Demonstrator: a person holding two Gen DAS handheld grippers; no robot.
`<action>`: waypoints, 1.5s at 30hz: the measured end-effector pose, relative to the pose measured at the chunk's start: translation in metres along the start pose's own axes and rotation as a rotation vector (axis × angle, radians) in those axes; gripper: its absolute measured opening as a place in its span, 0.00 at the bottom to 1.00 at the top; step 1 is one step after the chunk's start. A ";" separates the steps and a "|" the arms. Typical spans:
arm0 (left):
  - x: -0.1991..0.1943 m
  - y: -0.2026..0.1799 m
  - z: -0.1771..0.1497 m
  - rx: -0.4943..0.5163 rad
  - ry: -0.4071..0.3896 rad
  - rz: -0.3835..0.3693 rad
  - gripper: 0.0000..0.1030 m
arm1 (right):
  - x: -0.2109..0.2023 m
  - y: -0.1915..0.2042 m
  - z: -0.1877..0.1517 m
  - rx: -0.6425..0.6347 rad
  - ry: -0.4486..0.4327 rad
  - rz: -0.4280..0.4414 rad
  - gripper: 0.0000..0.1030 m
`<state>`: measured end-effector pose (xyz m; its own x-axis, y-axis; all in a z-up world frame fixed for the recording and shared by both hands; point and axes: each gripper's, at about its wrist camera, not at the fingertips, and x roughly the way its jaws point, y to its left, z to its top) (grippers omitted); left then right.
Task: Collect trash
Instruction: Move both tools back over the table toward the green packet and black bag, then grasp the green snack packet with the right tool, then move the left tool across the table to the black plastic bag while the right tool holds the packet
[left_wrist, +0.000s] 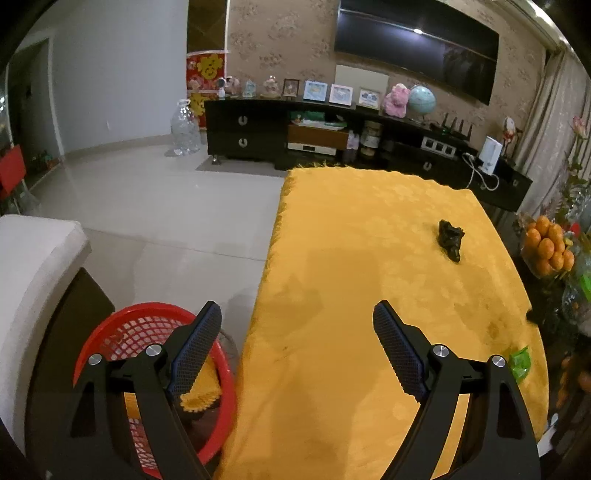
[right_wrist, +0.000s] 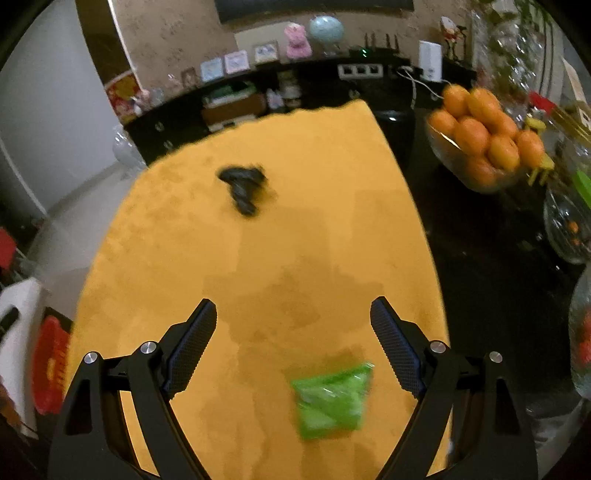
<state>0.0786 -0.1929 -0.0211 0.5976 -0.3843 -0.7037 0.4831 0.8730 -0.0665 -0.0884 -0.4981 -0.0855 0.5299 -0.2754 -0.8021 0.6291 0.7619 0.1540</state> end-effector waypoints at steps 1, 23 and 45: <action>0.001 -0.002 0.000 -0.003 0.002 0.000 0.79 | 0.003 -0.003 -0.006 -0.005 0.013 -0.010 0.81; 0.024 -0.049 -0.005 0.054 0.034 -0.018 0.79 | 0.030 -0.008 -0.043 -0.114 0.109 -0.045 0.53; 0.099 -0.138 0.049 0.046 0.078 -0.124 0.79 | -0.039 -0.031 0.028 0.067 -0.096 0.039 0.52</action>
<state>0.1028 -0.3659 -0.0474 0.4808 -0.4624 -0.7450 0.5799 0.8050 -0.1254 -0.1124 -0.5278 -0.0427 0.6048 -0.3031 -0.7364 0.6417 0.7332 0.2252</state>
